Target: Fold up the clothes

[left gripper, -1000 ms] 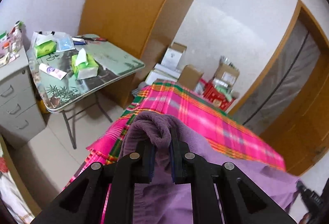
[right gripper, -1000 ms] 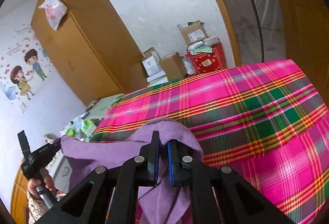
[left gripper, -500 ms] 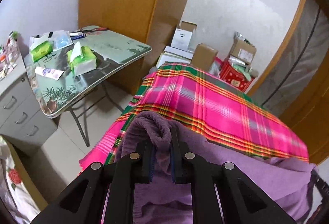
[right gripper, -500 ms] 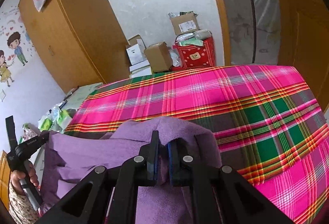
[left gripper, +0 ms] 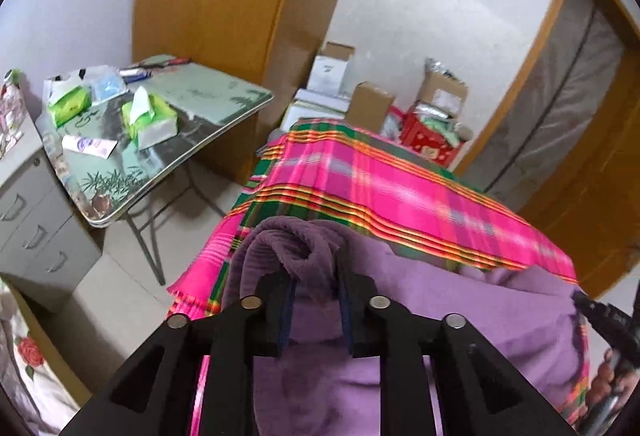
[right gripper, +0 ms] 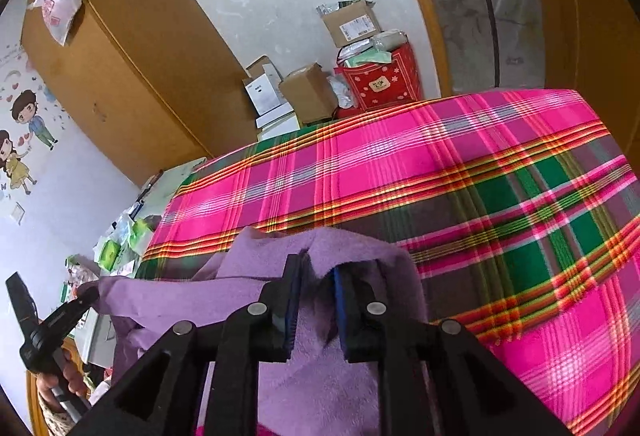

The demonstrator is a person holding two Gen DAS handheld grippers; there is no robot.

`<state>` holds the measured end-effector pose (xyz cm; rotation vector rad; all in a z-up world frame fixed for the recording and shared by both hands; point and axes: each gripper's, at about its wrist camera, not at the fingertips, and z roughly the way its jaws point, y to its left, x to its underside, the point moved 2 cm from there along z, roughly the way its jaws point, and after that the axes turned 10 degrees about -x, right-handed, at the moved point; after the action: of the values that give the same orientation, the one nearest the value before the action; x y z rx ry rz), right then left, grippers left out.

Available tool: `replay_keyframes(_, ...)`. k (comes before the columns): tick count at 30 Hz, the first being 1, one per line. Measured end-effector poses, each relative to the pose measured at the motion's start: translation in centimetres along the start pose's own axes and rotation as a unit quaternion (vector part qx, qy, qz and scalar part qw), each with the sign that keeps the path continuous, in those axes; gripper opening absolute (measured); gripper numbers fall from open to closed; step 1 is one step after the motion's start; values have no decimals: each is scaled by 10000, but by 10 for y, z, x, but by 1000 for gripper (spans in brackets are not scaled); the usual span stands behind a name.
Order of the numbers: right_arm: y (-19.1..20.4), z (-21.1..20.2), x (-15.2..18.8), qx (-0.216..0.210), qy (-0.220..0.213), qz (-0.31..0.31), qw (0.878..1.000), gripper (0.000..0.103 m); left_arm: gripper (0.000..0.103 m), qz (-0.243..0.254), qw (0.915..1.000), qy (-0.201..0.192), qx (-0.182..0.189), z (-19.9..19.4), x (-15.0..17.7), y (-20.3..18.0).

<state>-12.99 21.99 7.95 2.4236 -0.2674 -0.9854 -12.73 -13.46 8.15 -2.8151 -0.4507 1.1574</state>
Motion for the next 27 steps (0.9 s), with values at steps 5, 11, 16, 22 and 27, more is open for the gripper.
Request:
replay_keyframes(5, 8, -25, 4, -133, -143, -253, 9995, 17, 21, 94, 9999, -37, 115, -26, 15, -1)
replay_keyframes(11, 12, -50, 30, -65, -181, -634, 9978, 18, 26, 774, 9956, -184, 495, -59, 50, -34)
replay_keyframes(16, 9, -63, 60, 137, -175, -1073, 9940, 21, 26, 1065, 9912, -220, 751, -74, 77, -58)
replay_keyframes(22, -8, -62, 89, 89, 17, -1036, 9946, 29, 34, 1664, 9816, -187, 915, -72, 114, -97)
replay_keyframes(27, -16, -54, 104, -71, 114, -931, 9956, 34, 34, 2388, 9673, -125, 845, -58, 146, -136)
